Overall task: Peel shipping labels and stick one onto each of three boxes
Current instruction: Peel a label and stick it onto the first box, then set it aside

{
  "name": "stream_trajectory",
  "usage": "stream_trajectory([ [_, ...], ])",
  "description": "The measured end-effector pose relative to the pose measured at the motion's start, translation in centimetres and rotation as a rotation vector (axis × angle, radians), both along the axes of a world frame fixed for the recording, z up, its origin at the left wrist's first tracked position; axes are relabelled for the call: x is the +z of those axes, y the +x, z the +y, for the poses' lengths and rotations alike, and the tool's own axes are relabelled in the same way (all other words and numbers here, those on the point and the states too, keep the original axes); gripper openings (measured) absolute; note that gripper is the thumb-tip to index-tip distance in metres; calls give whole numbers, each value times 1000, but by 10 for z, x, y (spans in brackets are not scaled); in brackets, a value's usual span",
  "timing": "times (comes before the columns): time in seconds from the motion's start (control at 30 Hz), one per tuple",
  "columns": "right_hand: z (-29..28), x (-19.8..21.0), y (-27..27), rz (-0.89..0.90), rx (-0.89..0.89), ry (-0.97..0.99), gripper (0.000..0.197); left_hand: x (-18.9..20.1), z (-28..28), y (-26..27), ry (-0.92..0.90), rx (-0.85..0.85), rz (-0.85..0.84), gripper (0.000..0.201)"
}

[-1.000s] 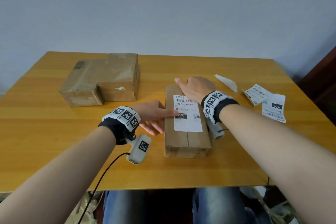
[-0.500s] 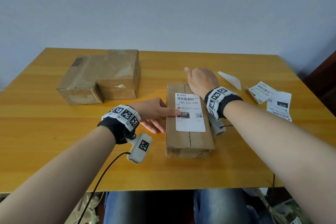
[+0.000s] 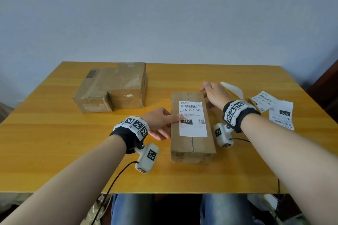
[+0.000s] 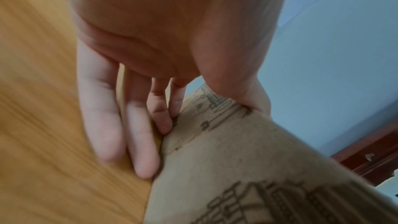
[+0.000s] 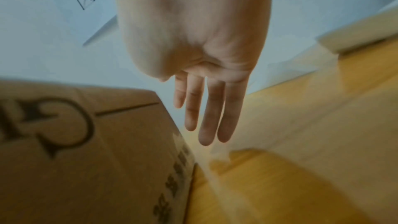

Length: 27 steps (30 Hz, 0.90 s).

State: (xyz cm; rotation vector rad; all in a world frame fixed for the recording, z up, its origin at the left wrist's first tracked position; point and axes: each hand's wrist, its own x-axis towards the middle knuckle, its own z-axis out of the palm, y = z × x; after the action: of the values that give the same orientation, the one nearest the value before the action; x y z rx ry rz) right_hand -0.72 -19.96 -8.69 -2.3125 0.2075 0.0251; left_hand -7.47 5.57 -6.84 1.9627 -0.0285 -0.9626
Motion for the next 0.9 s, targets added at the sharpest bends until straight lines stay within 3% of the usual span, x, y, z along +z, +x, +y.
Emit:
stream_trajectory([
  [0.13, -3, 15, -22, 117, 45, -54, 46, -10, -4, 11, 222, 57, -304, 67],
  [0.23, 1, 31, -39, 220, 39, -7, 47, -2, -8, 17, 160, 191, -361, 62],
  [0.33, 8, 45, -54, 204, 104, -43, 54, 17, -3, 18, 99, 203, -379, 54],
  [0.43, 14, 57, -69, 250, 236, -11, 66, 30, 6, 17, 131, 21, -432, 63],
  [0.53, 21, 56, -77, 430, 366, -130, 104, 30, 7, 6, 251, -295, -375, 86],
  [0.63, 27, 48, -78, 538, 452, -179, 128, 22, -1, 2, 350, -360, -408, 97],
  [0.73, 26, 37, -67, 446, 371, -163, 129, 11, -8, 13, 196, -247, -465, 84],
  [0.9, 15, 19, -38, 234, 206, -64, 104, -5, -20, 47, 100, 12, -626, 52],
])
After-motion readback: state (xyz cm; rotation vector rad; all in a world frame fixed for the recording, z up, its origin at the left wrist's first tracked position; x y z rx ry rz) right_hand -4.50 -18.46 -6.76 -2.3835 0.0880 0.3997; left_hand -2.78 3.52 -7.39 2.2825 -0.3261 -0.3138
